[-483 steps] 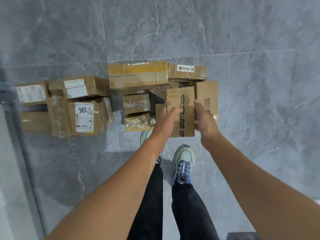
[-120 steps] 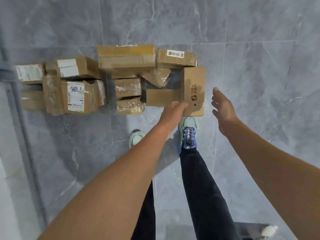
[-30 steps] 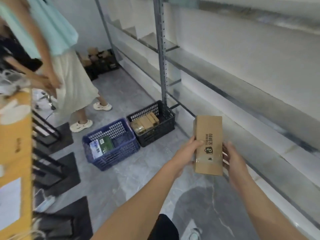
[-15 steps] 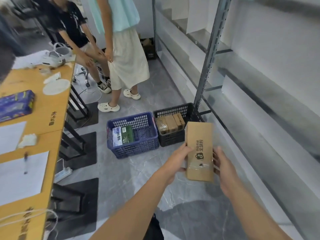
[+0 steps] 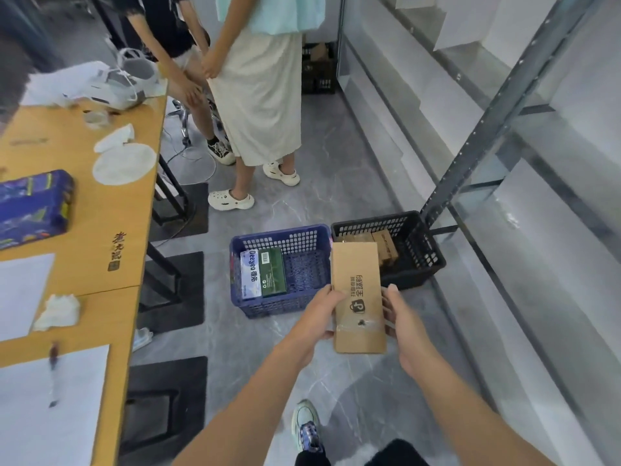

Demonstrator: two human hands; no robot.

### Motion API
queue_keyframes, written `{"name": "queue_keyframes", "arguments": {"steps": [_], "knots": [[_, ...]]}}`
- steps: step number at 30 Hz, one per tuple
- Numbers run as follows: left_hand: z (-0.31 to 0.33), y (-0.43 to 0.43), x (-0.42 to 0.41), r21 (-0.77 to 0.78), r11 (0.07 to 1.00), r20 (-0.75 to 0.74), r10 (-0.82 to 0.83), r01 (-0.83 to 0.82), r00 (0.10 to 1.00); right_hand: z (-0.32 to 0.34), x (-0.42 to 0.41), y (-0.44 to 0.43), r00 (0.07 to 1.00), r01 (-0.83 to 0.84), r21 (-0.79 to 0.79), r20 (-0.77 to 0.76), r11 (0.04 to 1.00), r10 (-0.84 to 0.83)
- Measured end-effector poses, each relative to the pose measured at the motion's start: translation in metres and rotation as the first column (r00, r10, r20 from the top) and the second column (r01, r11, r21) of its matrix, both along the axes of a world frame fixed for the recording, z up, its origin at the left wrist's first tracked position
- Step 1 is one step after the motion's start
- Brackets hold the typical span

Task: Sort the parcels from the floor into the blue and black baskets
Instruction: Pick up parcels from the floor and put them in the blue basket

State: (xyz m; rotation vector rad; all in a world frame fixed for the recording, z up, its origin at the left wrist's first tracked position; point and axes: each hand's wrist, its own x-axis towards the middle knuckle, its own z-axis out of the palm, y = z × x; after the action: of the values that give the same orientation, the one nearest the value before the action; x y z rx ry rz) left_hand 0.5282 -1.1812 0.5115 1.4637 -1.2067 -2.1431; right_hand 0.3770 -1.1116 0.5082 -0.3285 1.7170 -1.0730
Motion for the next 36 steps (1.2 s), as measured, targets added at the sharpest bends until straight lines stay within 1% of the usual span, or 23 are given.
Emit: {"name": "queue_keyframes", "arguments": {"steps": [6, 11, 15, 18, 23, 26, 32, 34, 36], "knots": [[-0.029, -0.078, 0.019, 0.057, 0.993, 0.065, 0.097, -0.101, 0.993, -0.032, 0.012, -0.09, 0.994, -0.105, 0.056, 0.017, 0.993, 0.104], [-0.061, -0.146, 0.017, 0.11, 0.978, 0.118, 0.166, -0.179, 0.979, -0.069, 0.006, -0.168, 0.985, -0.164, 0.132, 0.076, 0.978, 0.155], [-0.096, -0.202, 0.004, 0.149, 0.966, 0.191, 0.18, -0.21, 0.965, -0.105, -0.007, -0.227, 0.975, -0.195, 0.154, 0.133, 0.969, 0.175], [-0.127, -0.241, -0.008, 0.182, 0.955, 0.242, 0.189, -0.236, 0.952, -0.14, -0.019, -0.268, 0.971, -0.209, 0.204, 0.157, 0.956, 0.179], [-0.178, -0.293, -0.023, 0.24, 0.943, 0.283, 0.158, -0.229, 0.946, -0.199, -0.032, -0.321, 0.959, -0.253, 0.255, 0.196, 0.933, 0.207], [-0.207, -0.317, -0.029, 0.278, 0.926, 0.302, 0.167, -0.255, 0.938, -0.228, -0.038, -0.345, 0.954, -0.261, 0.275, 0.222, 0.925, 0.203], [-0.291, -0.365, -0.035, 0.294, 0.913, 0.364, 0.166, -0.282, 0.916, -0.315, -0.036, -0.388, 0.958, -0.229, 0.325, 0.241, 0.918, 0.153], [-0.336, -0.375, -0.033, 0.299, 0.911, 0.419, 0.141, -0.283, 0.897, -0.352, -0.034, -0.401, 0.962, -0.214, 0.349, 0.24, 0.912, 0.134], [-0.4, -0.379, -0.03, 0.307, 0.911, 0.447, 0.119, -0.277, 0.887, -0.395, -0.032, -0.412, 0.961, -0.213, 0.355, 0.243, 0.91, 0.13]]}}
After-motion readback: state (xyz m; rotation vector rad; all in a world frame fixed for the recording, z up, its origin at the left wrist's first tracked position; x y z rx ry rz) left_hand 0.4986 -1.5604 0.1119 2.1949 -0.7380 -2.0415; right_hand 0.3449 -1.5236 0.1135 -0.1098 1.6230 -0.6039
